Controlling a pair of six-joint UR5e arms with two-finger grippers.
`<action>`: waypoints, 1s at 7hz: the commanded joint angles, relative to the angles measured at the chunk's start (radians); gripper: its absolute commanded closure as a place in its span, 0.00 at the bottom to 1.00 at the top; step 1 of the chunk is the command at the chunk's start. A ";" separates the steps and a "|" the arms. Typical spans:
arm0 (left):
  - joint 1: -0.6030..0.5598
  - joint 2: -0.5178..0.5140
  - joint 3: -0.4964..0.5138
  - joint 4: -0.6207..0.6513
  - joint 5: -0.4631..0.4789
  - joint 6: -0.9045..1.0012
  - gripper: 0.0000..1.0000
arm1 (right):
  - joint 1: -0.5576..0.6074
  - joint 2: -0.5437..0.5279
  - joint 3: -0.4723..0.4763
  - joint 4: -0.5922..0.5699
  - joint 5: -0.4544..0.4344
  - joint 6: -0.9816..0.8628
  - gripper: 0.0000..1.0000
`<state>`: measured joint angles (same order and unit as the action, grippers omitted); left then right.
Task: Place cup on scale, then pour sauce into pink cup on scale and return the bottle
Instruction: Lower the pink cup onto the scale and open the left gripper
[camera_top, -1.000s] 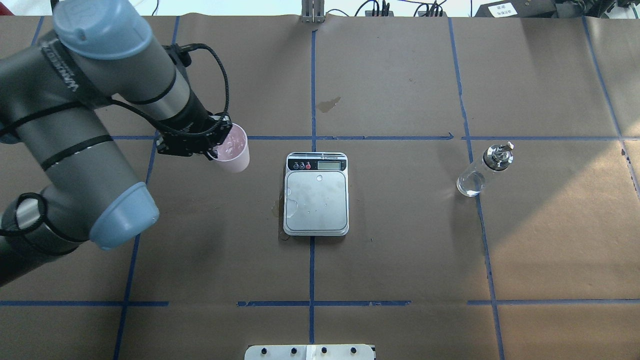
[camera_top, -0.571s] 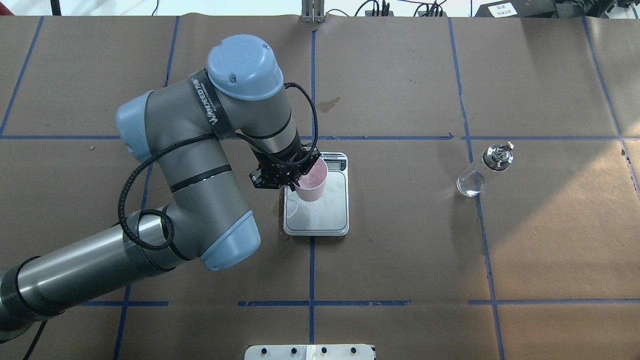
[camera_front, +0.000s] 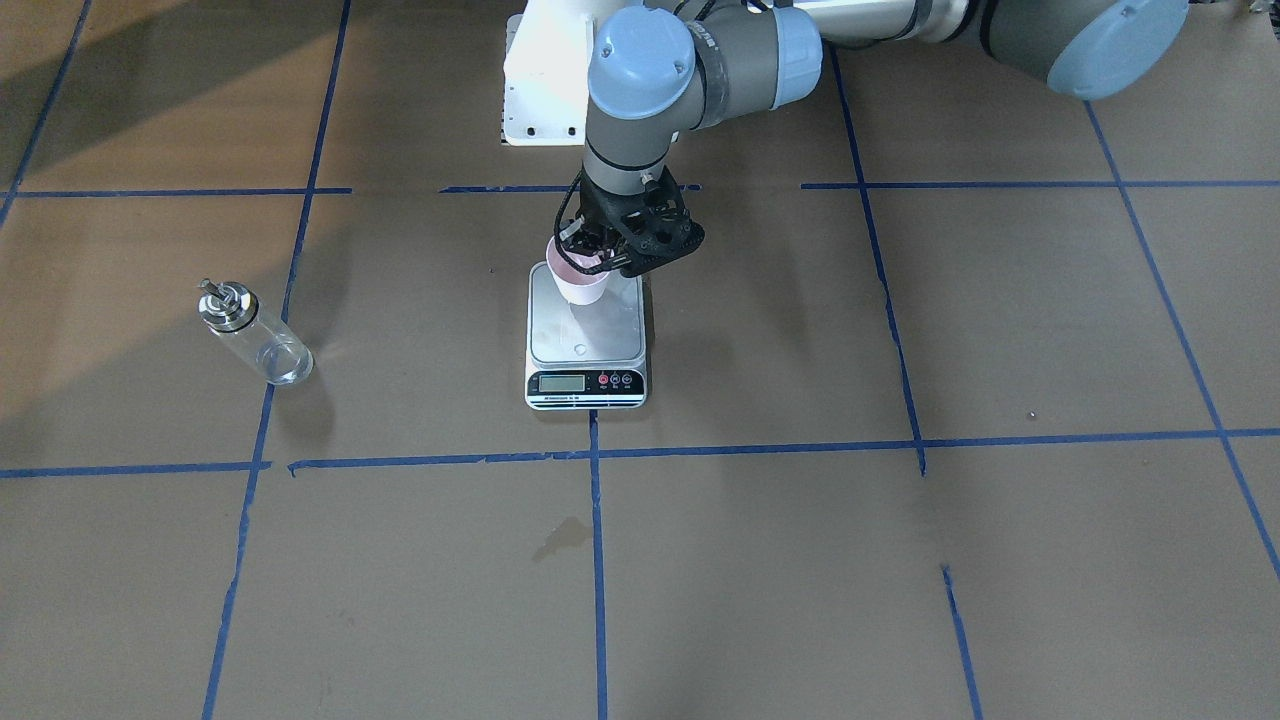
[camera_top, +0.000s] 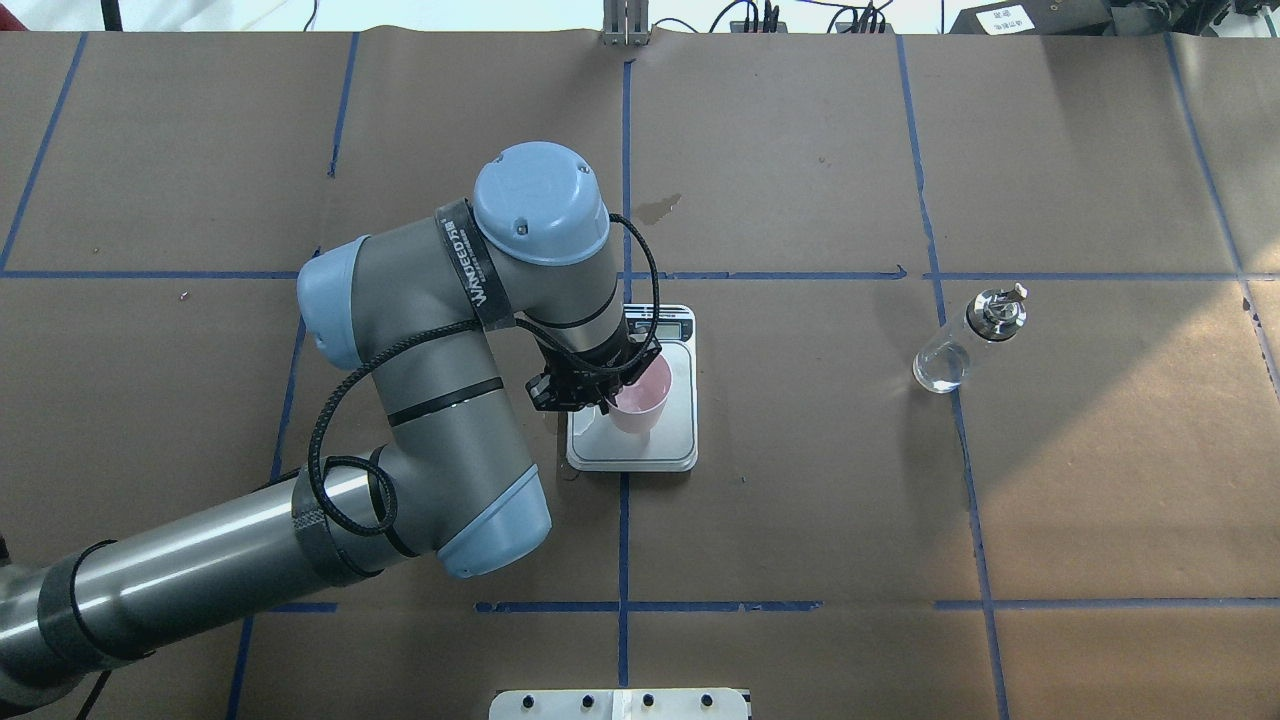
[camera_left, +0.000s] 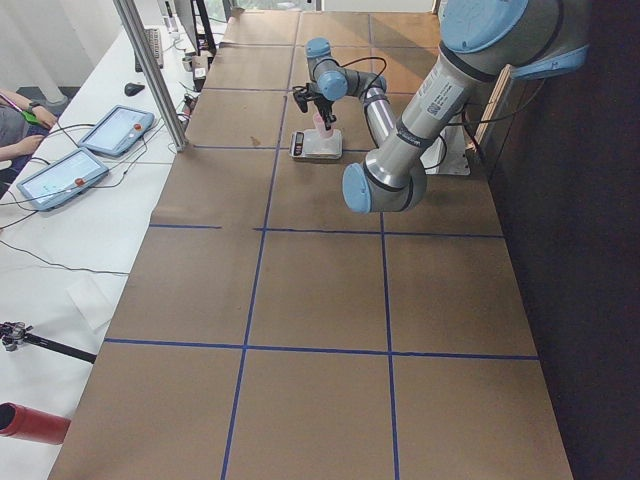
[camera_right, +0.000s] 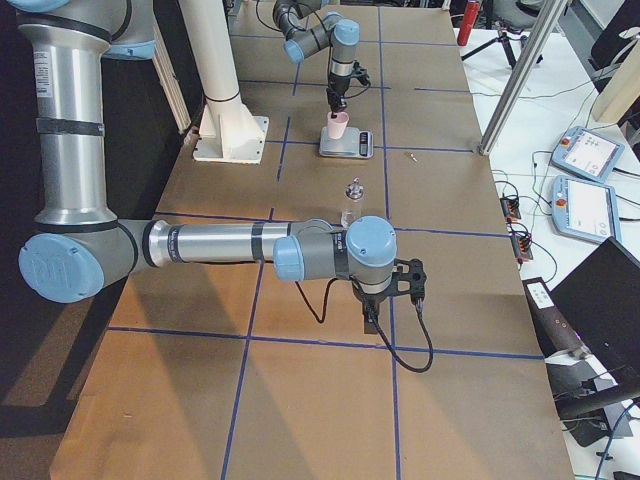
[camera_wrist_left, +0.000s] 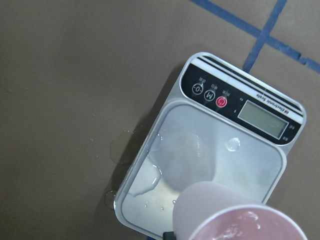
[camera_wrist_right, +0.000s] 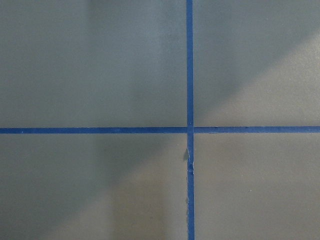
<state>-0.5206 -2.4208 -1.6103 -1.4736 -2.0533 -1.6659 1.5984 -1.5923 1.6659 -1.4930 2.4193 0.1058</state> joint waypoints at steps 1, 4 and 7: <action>0.005 0.000 0.006 -0.011 0.001 0.005 1.00 | 0.000 0.000 0.000 -0.001 0.000 0.000 0.00; 0.005 0.005 0.012 -0.033 0.028 0.011 1.00 | 0.000 0.002 0.000 -0.001 0.000 0.000 0.00; 0.002 0.008 0.013 -0.042 0.051 0.014 1.00 | 0.000 0.002 0.000 -0.001 0.000 0.000 0.00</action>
<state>-0.5168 -2.4136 -1.5975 -1.5089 -2.0147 -1.6531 1.5984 -1.5908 1.6659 -1.4937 2.4191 0.1058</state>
